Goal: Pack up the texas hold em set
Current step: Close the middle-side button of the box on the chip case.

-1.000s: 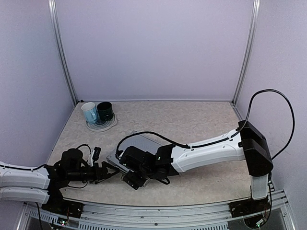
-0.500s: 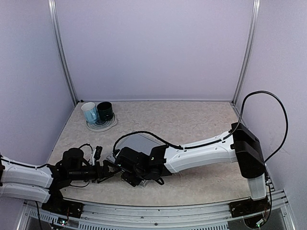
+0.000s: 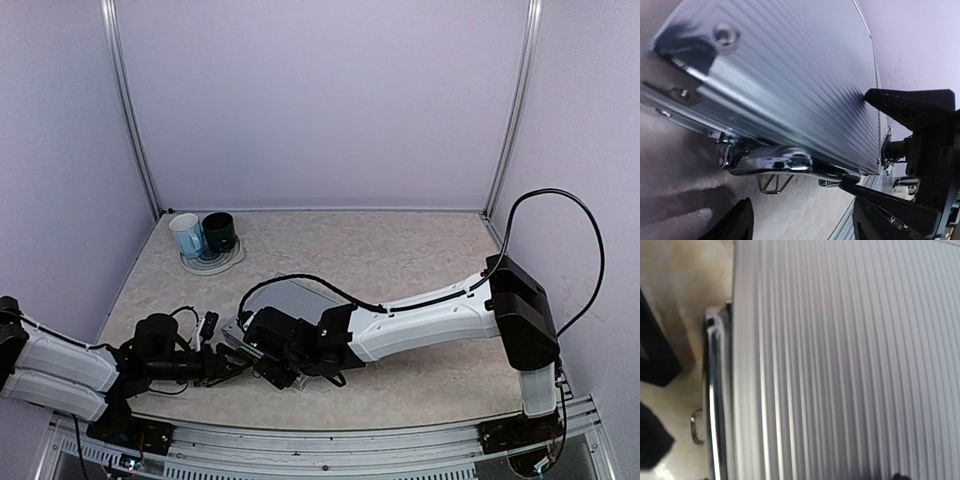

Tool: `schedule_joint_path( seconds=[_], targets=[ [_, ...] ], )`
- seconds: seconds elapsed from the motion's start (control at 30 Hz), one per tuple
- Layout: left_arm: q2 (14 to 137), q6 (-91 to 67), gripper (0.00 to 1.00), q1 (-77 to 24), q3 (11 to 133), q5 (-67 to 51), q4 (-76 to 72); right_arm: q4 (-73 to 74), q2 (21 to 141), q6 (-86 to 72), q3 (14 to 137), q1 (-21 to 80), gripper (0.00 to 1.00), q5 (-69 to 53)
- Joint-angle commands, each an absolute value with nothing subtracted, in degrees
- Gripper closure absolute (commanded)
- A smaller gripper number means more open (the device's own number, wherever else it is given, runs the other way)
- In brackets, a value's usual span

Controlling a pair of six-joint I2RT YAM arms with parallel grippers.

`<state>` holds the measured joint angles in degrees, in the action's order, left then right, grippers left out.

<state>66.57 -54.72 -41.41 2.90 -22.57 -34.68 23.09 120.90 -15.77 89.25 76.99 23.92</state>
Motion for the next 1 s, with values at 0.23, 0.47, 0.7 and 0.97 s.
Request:
schedule_joint_path(
  seconds=[0.23,0.47,0.7,0.97],
  targets=[
    [64.8,-47.9,0.63,-38.6,4.5,-23.2,-28.3,27.7,121.0,-17.5,86.4,74.7,0.25,21.9],
    [70.7,-46.2,0.62,-38.4,6.0,-25.1,-31.2,28.0,120.9,-17.7,86.4,74.6,0.25,21.9],
    [76.8,-44.2,0.70,-38.6,8.9,-26.0,-32.5,27.9,120.9,-17.3,86.5,74.4,0.26,21.6],
    [80.3,-43.0,0.77,-41.0,11.2,-21.8,-29.6,27.9,120.7,-17.3,86.4,74.2,0.26,21.3]
  ],
)
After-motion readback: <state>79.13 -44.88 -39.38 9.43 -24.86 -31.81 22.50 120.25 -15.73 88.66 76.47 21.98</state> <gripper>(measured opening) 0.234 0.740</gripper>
